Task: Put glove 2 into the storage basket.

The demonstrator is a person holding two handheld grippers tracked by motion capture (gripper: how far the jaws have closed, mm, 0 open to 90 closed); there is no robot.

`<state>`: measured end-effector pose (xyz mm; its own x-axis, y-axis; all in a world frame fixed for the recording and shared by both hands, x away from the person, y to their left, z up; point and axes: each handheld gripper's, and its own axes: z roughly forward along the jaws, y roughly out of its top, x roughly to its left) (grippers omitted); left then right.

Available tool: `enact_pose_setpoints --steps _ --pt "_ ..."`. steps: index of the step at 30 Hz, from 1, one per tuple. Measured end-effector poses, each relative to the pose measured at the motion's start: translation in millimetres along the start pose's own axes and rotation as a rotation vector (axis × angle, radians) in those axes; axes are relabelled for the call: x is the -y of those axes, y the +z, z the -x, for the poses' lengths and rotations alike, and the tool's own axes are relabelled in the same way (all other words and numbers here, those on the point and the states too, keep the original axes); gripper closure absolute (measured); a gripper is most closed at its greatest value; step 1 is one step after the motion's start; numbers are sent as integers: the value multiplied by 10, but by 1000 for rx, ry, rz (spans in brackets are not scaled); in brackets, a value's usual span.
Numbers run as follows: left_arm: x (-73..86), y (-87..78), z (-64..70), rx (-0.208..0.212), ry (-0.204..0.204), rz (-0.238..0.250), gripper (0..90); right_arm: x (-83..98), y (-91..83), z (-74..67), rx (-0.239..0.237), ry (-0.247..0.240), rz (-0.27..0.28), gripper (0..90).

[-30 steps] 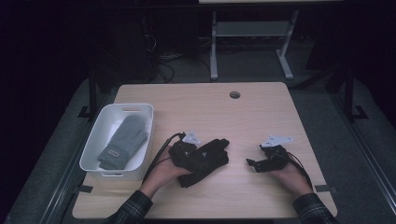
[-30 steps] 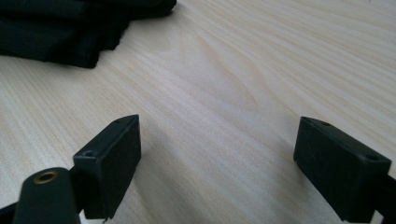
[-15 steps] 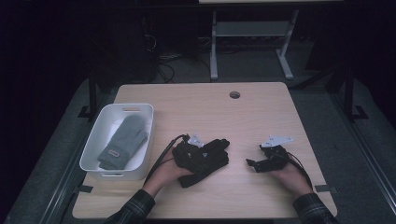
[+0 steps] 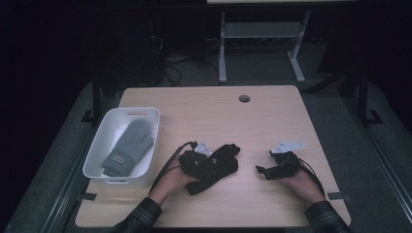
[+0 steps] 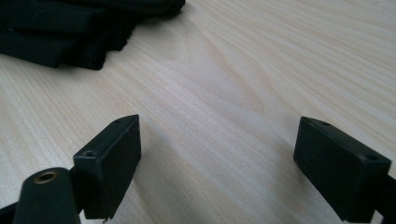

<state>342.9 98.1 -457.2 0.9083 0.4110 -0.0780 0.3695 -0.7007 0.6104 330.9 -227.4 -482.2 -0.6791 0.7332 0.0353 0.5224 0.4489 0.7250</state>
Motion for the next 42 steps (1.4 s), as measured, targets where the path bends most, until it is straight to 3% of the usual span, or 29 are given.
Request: enact_pose_setpoints --steps 2,5,8,13,16,26,34,42 --pt "-2 -7 2 29 -11 -1 569 0 0 -3 -1 1 0 148" --pt "-14 -11 -2 48 -53 -6 653 -1 0 -4 -2 0 0 148" --pt "-14 -20 -29 66 -87 1 667 -1 0 -4 -3 1 0 148" --pt "-53 -94 -40 71 -100 -1 668 -1 1 -4 -3 0 0 148" --pt "-89 -182 -30 72 -128 24 667 -1 0 -4 -3 1 0 148" --pt "-198 -554 -41 38 -162 77 666 0 -2 -10 -3 -1 -1 148" --pt "-293 -902 -133 7 -176 116 664 -1 1 -10 0 2 -4 130" --pt "-260 -1261 -286 -37 -200 140 664 -7 15 -5 15 12 -16 69"
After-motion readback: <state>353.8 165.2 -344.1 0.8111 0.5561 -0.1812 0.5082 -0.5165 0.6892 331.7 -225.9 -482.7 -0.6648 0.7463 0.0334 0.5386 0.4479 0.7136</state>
